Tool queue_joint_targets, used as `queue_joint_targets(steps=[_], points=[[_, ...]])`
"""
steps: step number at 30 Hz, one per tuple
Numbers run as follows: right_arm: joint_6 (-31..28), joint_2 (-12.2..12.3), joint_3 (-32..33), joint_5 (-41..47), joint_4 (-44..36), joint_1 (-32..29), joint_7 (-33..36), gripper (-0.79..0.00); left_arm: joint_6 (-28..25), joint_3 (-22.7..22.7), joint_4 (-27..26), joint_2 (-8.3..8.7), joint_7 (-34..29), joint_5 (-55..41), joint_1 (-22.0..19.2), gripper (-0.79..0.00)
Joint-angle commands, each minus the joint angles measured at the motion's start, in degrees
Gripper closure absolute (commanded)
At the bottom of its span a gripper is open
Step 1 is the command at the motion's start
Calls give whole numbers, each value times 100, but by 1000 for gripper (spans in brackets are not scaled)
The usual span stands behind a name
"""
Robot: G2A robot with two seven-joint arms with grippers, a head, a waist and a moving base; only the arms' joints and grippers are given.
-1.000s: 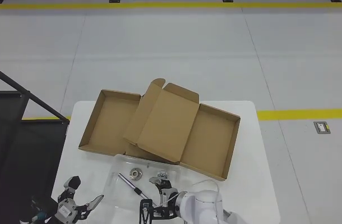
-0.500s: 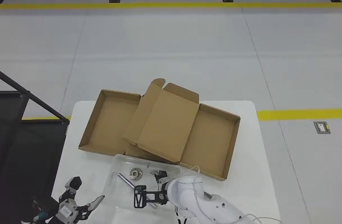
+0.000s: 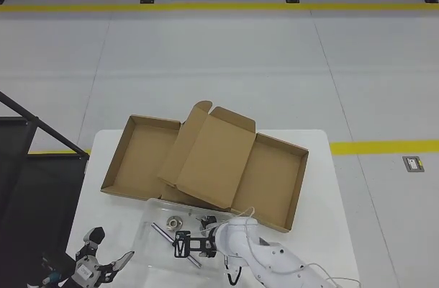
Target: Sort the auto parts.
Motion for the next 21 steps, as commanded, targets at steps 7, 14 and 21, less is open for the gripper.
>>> queue_joint_targets(steps=[7, 14, 21], points=[[-96, -63, 71, 153, 330, 92, -52, -329, 0, 0, 0, 0, 0, 0, 0, -785], [26, -16, 241, -42, 130, -29, -112, 0, 0, 0, 0, 0, 0, 0, 0, -785], [-245, 209, 641, -387, -914, -489, -313, 0, 0, 0, 0, 0, 0, 0, 0, -785]])
